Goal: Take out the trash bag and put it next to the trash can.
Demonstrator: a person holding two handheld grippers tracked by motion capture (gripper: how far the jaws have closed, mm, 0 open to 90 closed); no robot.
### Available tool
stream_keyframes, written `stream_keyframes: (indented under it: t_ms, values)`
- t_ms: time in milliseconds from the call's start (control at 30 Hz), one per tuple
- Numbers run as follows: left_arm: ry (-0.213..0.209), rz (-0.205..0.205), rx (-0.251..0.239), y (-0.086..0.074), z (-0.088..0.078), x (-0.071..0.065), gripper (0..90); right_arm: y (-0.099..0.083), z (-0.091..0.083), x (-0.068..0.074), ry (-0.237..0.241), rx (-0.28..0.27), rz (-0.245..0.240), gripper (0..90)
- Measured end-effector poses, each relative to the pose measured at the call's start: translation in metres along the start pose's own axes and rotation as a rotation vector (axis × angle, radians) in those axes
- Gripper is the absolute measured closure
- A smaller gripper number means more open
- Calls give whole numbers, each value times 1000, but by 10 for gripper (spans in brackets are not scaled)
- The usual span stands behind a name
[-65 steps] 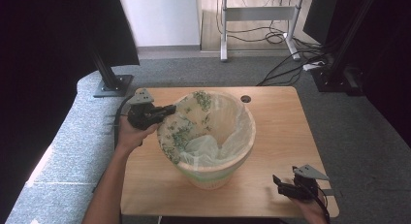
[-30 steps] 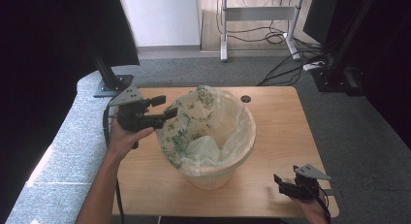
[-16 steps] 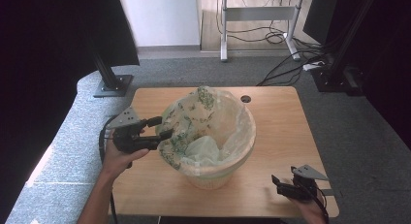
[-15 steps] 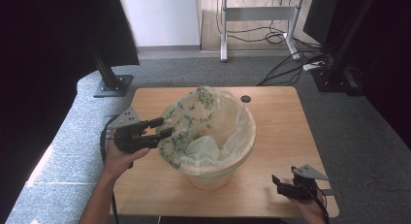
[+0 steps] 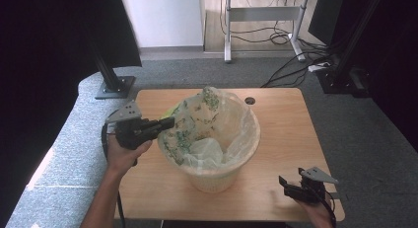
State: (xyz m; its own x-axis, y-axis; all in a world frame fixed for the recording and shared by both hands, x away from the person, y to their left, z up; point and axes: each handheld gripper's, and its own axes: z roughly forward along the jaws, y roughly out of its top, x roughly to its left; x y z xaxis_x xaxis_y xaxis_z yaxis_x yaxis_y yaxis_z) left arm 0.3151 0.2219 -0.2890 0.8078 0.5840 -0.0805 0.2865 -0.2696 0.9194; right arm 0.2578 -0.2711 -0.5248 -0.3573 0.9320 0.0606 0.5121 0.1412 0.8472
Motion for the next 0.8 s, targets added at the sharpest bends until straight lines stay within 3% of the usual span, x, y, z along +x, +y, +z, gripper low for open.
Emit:
stream_keyframes:
  t_ms: [167, 267, 467, 500, 533, 633, 667, 700, 800]
  values:
    - [-12, 16, -12, 12, 0, -4, 900, 4, -2, -2, 17, -29, 23, 171]
    - [-36, 7, -29, 15, 5, -4, 900, 14, -9, 0, 39, -101, 24, 186]
    - [-56, -2, -44, 14, 9, -5, 900, 46, -29, 3, 177, -247, 24, 188]
    - [-56, -2, -44, 14, 9, -5, 900, 46, -29, 3, 177, -247, 24, 188]
    - [-62, -1, -48, 16, 8, -5, 900, 63, -36, 4, 218, -285, -4, 188]
    - [-65, 2, -53, 16, 7, -7, 900, 94, -47, 6, 265, -329, -55, 192]
    - [-65, 4, -55, 16, 6, -8, 900, 94, -47, 6, 265, -329, -55, 192]
    - [-69, 12, -57, 15, 5, -11, 900, 114, -55, 10, 306, -347, -91, 193]
    - [-67, 13, -56, 14, 5, -13, 900, 138, -63, 18, 377, -370, -130, 193]
